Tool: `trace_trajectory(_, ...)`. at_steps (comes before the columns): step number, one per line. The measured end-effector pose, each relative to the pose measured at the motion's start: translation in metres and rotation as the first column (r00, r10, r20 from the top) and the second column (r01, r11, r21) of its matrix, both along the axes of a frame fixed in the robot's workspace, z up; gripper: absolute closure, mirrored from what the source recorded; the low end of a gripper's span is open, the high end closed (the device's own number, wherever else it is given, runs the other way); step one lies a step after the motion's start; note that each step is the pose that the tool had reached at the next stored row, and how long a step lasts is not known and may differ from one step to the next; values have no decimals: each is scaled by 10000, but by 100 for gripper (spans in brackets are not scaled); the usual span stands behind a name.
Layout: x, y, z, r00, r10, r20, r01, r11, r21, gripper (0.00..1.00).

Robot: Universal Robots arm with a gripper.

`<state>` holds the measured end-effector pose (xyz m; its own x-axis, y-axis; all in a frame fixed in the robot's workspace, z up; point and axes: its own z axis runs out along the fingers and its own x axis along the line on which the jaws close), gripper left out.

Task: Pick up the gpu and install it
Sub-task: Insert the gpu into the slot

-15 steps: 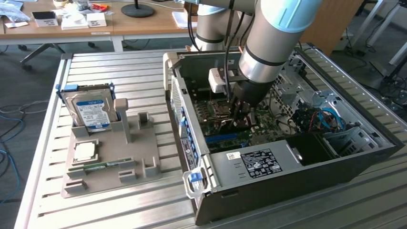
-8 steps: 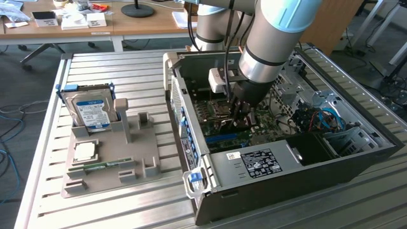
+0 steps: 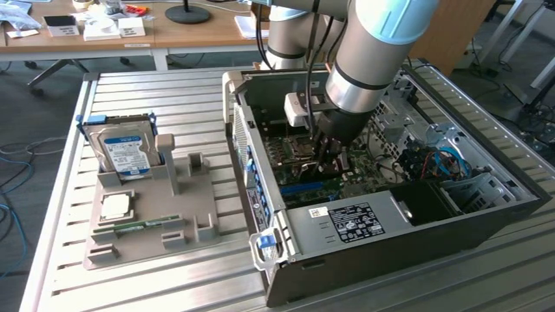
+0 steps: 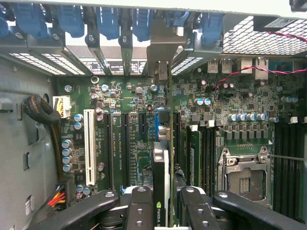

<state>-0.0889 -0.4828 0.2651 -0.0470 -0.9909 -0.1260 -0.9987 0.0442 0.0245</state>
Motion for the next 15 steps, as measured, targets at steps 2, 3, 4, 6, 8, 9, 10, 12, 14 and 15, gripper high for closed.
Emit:
trace_trajectory(2, 0, 0, 0, 10000, 0, 0, 0, 10000, 0, 73)
trace_trajectory(3, 0, 0, 0, 10000, 0, -3, 0, 10000, 0, 73)
trace_trajectory(4, 5, 0, 0, 10000, 0, -20, 0, 10000, 1, 73)
trace_trajectory(6, 37, 0, 0, 9999, 0, -154, 0, 10000, 1, 73)
trace_trajectory(8, 46, -1, 1, 9998, 0, -206, 0, 10000, -1, 73)
trace_trajectory(9, 47, -1, 1, 9998, 0, -213, 0, 10000, -2, 73)
trace_trajectory(10, 51, 0, 0, 9998, 0, -222, 0, 10000, -3, 73)
trace_trajectory(12, 65, 0, 0, 9997, -1, -248, 1, 10000, -13, 73)
trace_trajectory(14, 78, 0, -1, 9996, -1, -280, 0, 10000, -36, 73)
trace_trajectory(15, 82, 0, -2, 9996, -1, -290, -1, 10000, -48, 73)
